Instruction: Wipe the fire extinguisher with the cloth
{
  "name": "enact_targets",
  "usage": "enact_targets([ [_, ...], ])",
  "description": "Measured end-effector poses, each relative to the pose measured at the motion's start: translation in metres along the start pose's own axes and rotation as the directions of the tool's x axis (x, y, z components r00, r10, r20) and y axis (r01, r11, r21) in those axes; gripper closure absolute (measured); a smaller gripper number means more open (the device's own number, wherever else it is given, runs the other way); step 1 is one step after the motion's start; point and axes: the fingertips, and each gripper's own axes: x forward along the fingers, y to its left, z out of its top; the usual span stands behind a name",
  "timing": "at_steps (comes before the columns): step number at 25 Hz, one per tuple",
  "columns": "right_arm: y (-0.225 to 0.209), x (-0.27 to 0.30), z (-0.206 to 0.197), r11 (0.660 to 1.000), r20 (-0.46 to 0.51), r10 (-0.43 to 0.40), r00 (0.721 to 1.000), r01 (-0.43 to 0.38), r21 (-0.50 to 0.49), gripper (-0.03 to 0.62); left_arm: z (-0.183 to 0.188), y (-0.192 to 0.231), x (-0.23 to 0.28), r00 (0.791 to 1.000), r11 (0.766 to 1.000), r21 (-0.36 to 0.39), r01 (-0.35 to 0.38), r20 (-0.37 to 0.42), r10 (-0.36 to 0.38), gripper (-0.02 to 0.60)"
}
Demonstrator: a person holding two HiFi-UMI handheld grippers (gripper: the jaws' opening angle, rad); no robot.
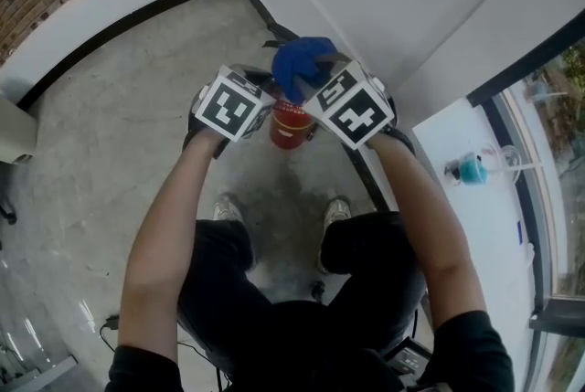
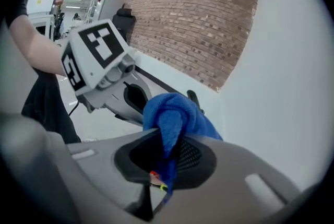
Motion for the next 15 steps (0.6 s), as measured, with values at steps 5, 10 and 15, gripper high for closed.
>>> enact_targets([
  [5,0.019,0.015,-0.009,1.000,-0.034,0.024,0.999,-0.024,0.004,0.548,-0.006,-0.002,-0.005,1.000,1.000,0.005,-0.004,-0.005,0.004,0.574],
  [10,0.051,0.032,-0.026,0.996,-0.073,0.087,0.994,-0.085,0.024,0.548,-0.026,-0.004,-0.008,0.997,0.999,0.051,-0.013,-0.078,0.017,0.575],
  [15,0.089,0.047,-0.052,0.975,-0.160,0.220,0.962,-0.215,0.050,0.548,-0.041,0.004,-0.022,0.995,0.999,0.014,-0.042,-0.089,0.043,0.575],
])
